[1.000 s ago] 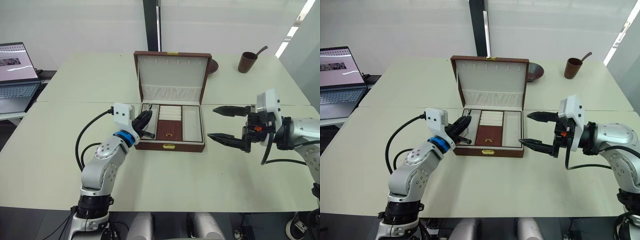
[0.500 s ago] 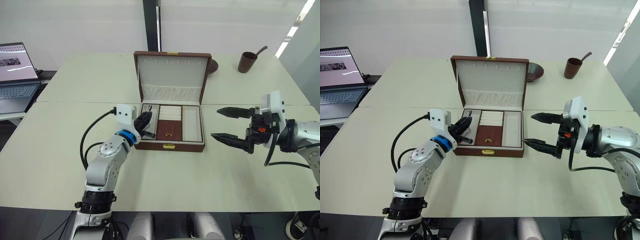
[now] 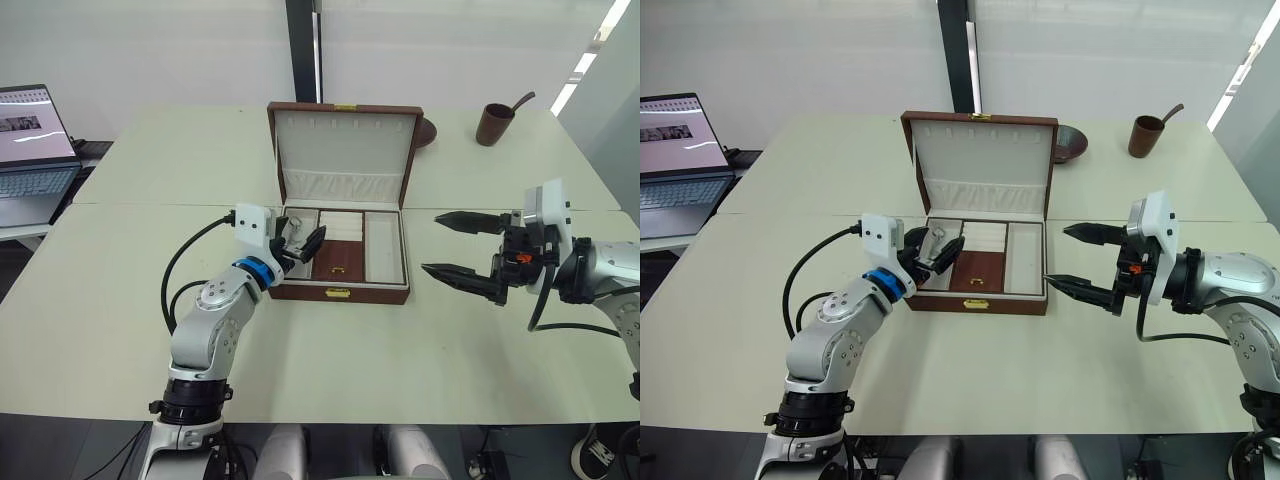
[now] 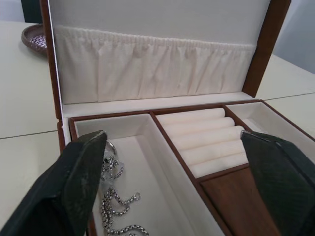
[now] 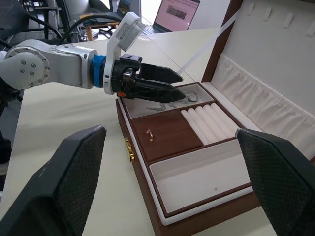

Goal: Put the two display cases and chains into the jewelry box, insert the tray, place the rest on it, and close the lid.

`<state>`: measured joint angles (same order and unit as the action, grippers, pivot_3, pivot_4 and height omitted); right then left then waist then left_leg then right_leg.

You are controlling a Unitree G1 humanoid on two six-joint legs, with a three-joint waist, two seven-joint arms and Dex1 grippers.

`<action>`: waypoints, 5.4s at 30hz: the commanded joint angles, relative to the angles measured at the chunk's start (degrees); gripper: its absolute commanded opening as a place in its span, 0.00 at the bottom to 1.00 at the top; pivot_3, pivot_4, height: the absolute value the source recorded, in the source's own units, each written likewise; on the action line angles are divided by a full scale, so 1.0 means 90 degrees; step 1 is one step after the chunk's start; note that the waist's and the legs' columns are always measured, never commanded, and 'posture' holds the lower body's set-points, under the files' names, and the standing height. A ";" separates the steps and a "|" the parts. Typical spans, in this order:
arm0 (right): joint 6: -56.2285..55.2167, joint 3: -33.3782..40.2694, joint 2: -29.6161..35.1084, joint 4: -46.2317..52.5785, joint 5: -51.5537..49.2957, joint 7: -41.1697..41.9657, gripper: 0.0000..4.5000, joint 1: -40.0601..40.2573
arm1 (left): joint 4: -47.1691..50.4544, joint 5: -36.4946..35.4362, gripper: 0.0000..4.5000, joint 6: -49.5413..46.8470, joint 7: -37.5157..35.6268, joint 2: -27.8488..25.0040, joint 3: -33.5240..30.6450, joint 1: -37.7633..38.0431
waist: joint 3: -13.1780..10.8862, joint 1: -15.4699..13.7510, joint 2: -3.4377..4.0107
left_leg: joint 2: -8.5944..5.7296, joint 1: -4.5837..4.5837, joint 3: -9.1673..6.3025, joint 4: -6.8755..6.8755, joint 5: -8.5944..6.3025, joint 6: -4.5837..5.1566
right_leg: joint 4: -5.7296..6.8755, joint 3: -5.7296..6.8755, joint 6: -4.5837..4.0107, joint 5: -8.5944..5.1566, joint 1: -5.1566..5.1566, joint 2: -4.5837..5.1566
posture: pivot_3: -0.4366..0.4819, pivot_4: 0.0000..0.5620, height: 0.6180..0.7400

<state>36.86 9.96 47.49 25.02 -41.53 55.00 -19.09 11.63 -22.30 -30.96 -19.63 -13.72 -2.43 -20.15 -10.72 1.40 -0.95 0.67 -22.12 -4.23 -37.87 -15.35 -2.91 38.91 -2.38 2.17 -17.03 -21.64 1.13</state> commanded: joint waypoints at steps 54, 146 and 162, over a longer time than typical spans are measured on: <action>-0.2769 0.0964 0.0263 -0.4412 0.1733 0.0888 1.00 0.1047 | -0.2211 -0.0727 1.00 0.1607 -0.3305 -0.3901 -0.4013 0.2676 | -0.0012 0.0039 0.0005 | 0.0021 0.0003 0.0021 0.0018 -0.0001 0.0001 | 0.0004 -0.0013 -0.0009 -0.0007 -0.0018 0.0007 | 0.48 0.27 1.00; -0.0690 -0.0487 -0.0301 -0.0875 0.0509 0.0872 1.00 -0.0868 | -0.1102 0.0744 0.00 0.0377 0.0021 -0.0968 -0.1118 0.0277 | -0.0008 0.0023 0.0005 | 0.0006 -0.0002 -0.0025 0.0002 0.0000 -0.0001 | 0.0009 -0.0001 -0.0002 -0.0002 -0.0013 0.0005 | 0.48 0.27 1.00; -0.0591 0.0096 -0.0067 -0.0737 0.0325 0.0647 1.00 -0.0387 | 0.0857 -0.0396 0.00 -0.1410 -0.0749 -0.1897 -0.1003 -0.0637 | -0.0010 0.0019 0.0002 | 0.0000 -0.0017 -0.0017 0.0001 0.0000 -0.0001 | 0.0005 0.0001 -0.0002 -0.0002 -0.0017 0.0006 | 0.48 0.27 1.00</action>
<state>31.88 8.28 46.01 16.18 -37.79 61.24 -22.78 16.53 -24.46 -42.75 -25.10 -29.95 -11.70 -24.61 -10.81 1.57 -0.93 0.67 -22.27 -4.38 -37.86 -15.35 -2.92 38.96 -2.37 2.16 -17.04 -21.79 1.19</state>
